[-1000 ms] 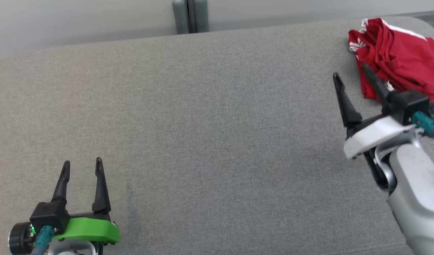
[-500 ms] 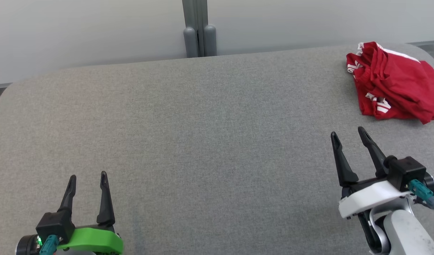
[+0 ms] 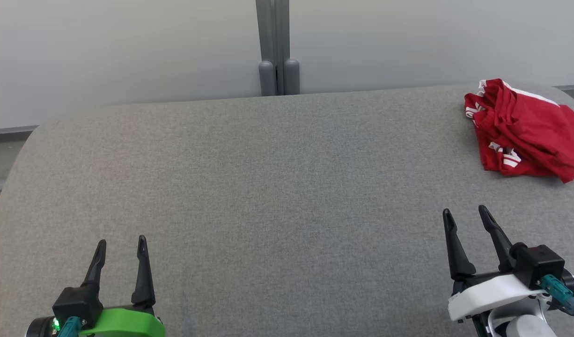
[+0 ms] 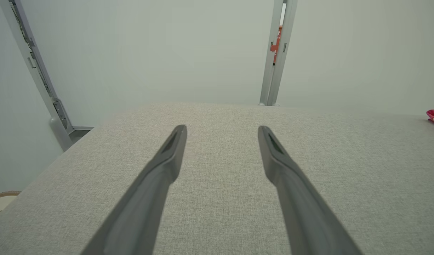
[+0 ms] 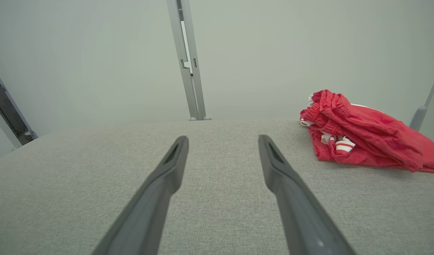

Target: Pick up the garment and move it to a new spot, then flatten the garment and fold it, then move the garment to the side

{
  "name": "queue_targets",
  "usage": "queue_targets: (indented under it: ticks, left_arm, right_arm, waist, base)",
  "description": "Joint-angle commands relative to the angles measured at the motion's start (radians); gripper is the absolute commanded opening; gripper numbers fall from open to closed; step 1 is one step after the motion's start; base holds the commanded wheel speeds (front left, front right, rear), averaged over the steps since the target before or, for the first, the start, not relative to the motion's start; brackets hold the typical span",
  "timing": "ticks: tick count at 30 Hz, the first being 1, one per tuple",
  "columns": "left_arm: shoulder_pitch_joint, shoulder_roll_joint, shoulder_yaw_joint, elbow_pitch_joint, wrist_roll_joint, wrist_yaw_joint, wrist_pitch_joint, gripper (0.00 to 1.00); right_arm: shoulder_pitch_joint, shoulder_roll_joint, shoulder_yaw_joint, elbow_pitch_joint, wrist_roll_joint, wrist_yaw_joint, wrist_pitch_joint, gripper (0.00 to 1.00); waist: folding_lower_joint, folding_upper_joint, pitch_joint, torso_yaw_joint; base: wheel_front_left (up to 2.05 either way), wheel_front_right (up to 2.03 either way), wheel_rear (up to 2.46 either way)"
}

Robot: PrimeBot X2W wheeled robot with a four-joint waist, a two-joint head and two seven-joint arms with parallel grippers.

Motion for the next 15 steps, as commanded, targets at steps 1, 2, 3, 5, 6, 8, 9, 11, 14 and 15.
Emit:
queue_targets:
  ticks: [1, 2, 3, 5, 6, 8, 9, 11, 14, 15]
  left_arm:
    - [0.008, 0.003, 0.004, 0.003, 0.008, -0.007, -0.003, 1.00]
    - [0.008, 0.003, 0.005, 0.004, 0.008, -0.009, -0.003, 1.00]
    - [0.008, 0.002, 0.005, 0.005, 0.007, -0.010, -0.003, 1.00]
    - [0.009, 0.001, 0.007, 0.007, 0.007, -0.012, -0.003, 1.00]
    - [0.009, 0.000, 0.007, 0.008, 0.008, -0.013, -0.003, 1.00]
    - [0.007, -0.001, 0.008, 0.010, 0.009, -0.015, -0.003, 1.00]
    - [0.006, -0.001, 0.008, 0.011, 0.009, -0.016, -0.003, 1.00]
    - [0.003, -0.002, 0.009, 0.014, 0.008, -0.018, -0.003, 1.00]
    - [-0.002, -0.003, 0.009, 0.019, 0.008, -0.022, -0.003, 1.00]
    - [-0.003, -0.004, 0.009, 0.020, 0.008, -0.023, -0.003, 1.00]
  right_arm:
    - [0.009, 0.005, -0.004, -0.006, -0.012, -0.002, -0.002, 1.00]
    - [0.010, 0.008, -0.004, -0.006, -0.013, -0.002, -0.002, 1.00]
    - [0.010, 0.010, -0.005, -0.006, -0.014, -0.002, -0.002, 1.00]
    - [0.009, 0.013, -0.008, -0.004, -0.016, -0.002, -0.002, 1.00]
    - [0.008, 0.014, -0.008, -0.003, -0.017, -0.002, -0.002, 1.00]
    - [0.009, 0.017, -0.009, -0.002, -0.018, -0.002, -0.002, 1.00]
    - [0.010, 0.018, -0.009, -0.002, -0.019, -0.002, -0.002, 1.00]
    - [0.011, 0.019, -0.011, 0.000, -0.019, -0.002, -0.002, 1.00]
    - [0.012, 0.022, -0.012, 0.001, -0.019, -0.002, -0.002, 1.00]
    - [0.012, 0.023, -0.012, 0.002, -0.019, -0.002, -0.002, 1.00]
  waist:
    - [0.0001, 0.0000, -0.001, 0.001]
    - [0.0001, 0.0000, -0.002, 0.000]
    - [0.0001, 0.0000, -0.002, 0.000]
    - [0.0001, 0.0000, -0.003, -0.002]
    - [0.0001, 0.0000, -0.004, -0.002]
    - [0.0001, 0.0000, -0.005, -0.002]
    - [0.0001, 0.0000, -0.005, -0.002]
    - [0.0001, 0.0000, -0.005, -0.002]
    - [0.0001, 0.0000, -0.005, -0.002]
    - [0.0001, 0.0000, -0.005, -0.002]
  base:
    - [0.00, 0.00, 0.00]
    - [0.00, 0.00, 0.00]
    - [0.00, 0.00, 0.00]
    - [0.00, 0.00, 0.00]
    - [0.00, 0.00, 0.00]
    - [0.00, 0.00, 0.00]
    - [0.00, 0.00, 0.00]
    - [0.00, 0.00, 0.00]
    - [0.00, 0.00, 0.00]
    - [0.00, 0.00, 0.00]
